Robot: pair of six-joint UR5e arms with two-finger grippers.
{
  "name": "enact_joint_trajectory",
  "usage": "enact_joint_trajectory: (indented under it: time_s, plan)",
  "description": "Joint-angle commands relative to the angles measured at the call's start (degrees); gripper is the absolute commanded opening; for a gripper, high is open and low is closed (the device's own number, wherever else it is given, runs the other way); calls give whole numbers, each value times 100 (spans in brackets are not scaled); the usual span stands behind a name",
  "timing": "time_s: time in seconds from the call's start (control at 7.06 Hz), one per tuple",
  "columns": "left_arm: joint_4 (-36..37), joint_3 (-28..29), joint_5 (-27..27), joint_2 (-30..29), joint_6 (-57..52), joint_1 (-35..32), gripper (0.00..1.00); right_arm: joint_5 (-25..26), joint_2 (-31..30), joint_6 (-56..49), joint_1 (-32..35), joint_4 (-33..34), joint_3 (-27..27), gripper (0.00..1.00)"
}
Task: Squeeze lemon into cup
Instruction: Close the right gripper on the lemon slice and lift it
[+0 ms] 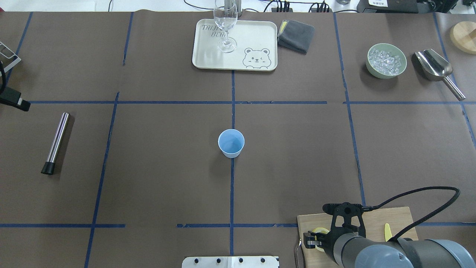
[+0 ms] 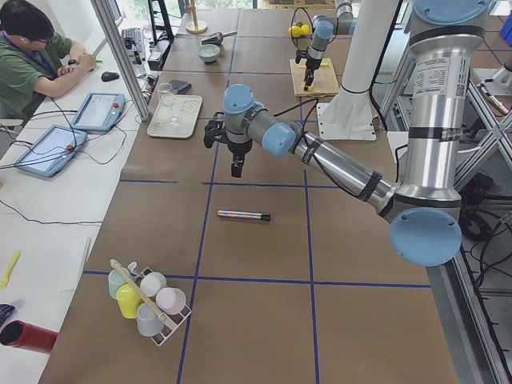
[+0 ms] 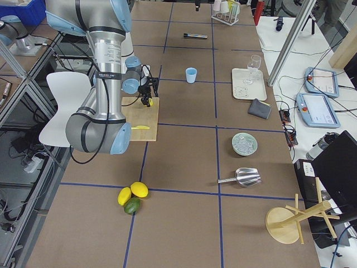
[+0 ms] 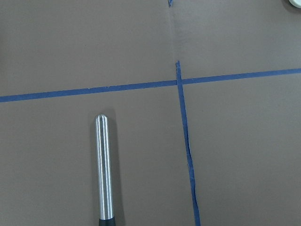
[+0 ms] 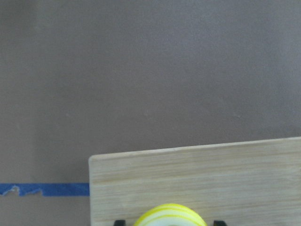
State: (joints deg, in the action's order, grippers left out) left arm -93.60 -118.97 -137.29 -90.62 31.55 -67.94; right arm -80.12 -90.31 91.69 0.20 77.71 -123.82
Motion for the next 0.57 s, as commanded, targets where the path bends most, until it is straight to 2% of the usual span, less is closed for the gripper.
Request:
enact_joint_trajectory:
  time_s: [0.0,0.28,0.42]
  plan:
    - [0,-4,0,0,0,0,100,-127,-179,7,24,16,-360,14]
    - [0,14,0,0,-8,0,100,-145,-233,7,93,34,-607,14]
    - [0,31,0,0,0,0,100,-327,-233,7,320,51,-756,14]
